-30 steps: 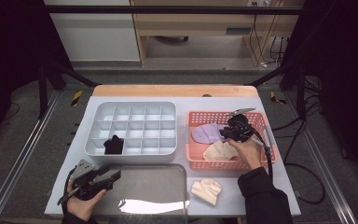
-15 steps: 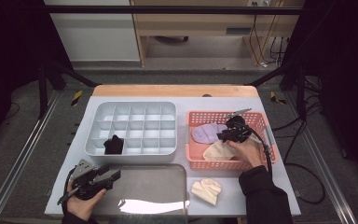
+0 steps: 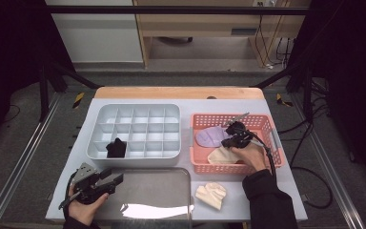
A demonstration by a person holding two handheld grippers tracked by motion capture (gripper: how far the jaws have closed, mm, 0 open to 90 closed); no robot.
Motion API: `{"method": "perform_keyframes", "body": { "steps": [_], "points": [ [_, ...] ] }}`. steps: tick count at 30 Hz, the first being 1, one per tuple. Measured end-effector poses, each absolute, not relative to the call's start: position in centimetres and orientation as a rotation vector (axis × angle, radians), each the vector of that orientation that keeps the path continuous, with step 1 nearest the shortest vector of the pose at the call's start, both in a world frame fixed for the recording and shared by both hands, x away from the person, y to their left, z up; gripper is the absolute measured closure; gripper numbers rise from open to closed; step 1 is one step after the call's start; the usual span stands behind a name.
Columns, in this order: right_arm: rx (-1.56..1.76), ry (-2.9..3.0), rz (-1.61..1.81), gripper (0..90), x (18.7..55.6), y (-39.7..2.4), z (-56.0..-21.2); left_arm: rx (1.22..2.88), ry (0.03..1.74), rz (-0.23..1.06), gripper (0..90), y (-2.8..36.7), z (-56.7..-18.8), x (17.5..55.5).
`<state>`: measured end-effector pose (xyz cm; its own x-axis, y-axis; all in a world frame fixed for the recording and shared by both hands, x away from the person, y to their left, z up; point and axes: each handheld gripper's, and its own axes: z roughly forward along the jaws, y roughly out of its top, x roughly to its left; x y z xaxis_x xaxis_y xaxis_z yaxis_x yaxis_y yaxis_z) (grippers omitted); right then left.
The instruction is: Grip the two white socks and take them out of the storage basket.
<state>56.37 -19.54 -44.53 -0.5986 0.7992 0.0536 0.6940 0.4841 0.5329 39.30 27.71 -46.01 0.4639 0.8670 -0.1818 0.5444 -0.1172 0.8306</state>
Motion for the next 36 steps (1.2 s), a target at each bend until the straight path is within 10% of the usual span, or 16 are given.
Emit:
{"method": "perform_keyframes", "body": {
  "steps": [36],
  "points": [
    [1.324,1.973,1.229,89.9,54.7,-22.1,-39.2,1.790,1.202,0.437,40.3,27.7,-46.0,39.4]
  ]
}}
